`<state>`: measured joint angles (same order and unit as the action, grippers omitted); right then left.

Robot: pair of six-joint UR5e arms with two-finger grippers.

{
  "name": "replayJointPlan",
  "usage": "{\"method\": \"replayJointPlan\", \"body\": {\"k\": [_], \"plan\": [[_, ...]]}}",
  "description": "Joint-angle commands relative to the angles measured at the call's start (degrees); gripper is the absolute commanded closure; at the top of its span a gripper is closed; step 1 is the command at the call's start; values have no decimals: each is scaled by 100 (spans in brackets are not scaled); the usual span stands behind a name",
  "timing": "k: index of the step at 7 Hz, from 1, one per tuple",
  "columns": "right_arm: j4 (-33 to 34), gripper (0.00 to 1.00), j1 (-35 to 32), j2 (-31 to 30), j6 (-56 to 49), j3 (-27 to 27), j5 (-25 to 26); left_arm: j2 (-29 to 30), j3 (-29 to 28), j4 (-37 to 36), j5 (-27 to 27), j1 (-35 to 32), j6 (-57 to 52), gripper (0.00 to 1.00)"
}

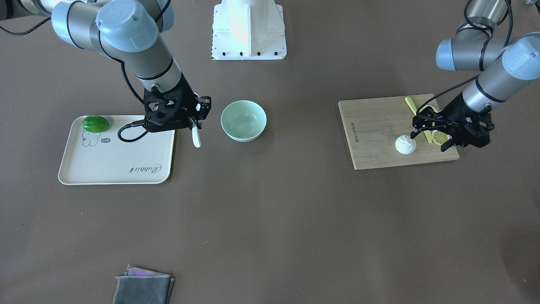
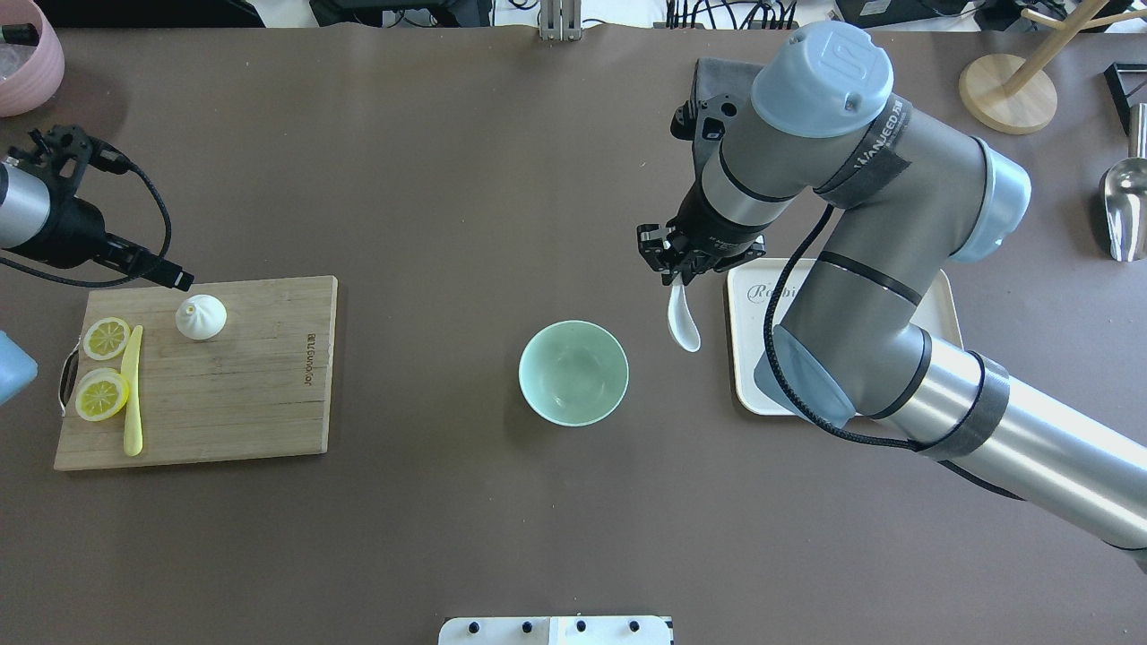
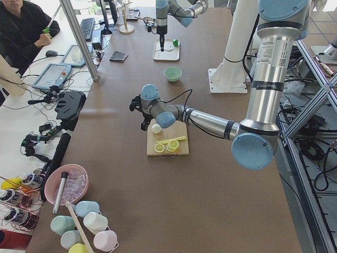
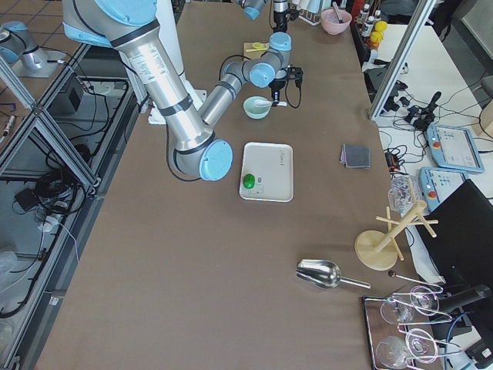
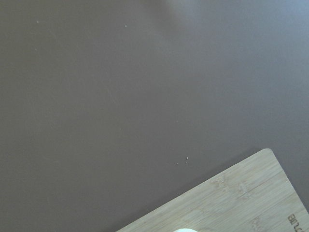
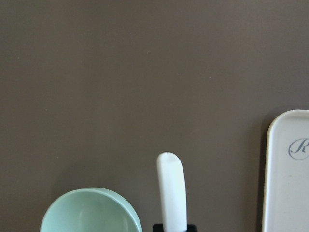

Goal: Put spoon and bun in bowl

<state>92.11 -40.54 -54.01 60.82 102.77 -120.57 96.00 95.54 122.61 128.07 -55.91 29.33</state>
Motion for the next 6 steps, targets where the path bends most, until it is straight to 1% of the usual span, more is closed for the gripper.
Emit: {"method": "replayJointPlan", "body": {"k": [1,2,3,4,5,6], "plan": [[0,100,81,162,88,6,16,-29,-167,0,-81,247,3,3],[0,100,98,180,114,6,16,-29,-220,9,-81,256,-6,3],[-17,100,116,233,114,14,16,-29,-203,17,-81,300,11,5],[-17,100,160,294,114,6,25,-29,-212,44,-81,361,81,55],[-8,100,177,303,114,6,77,-29,-220,52,-81,449,99,77],[-17,100,186,304,114,-3,112,-11,-186,70,-81,554,221,89]]}}
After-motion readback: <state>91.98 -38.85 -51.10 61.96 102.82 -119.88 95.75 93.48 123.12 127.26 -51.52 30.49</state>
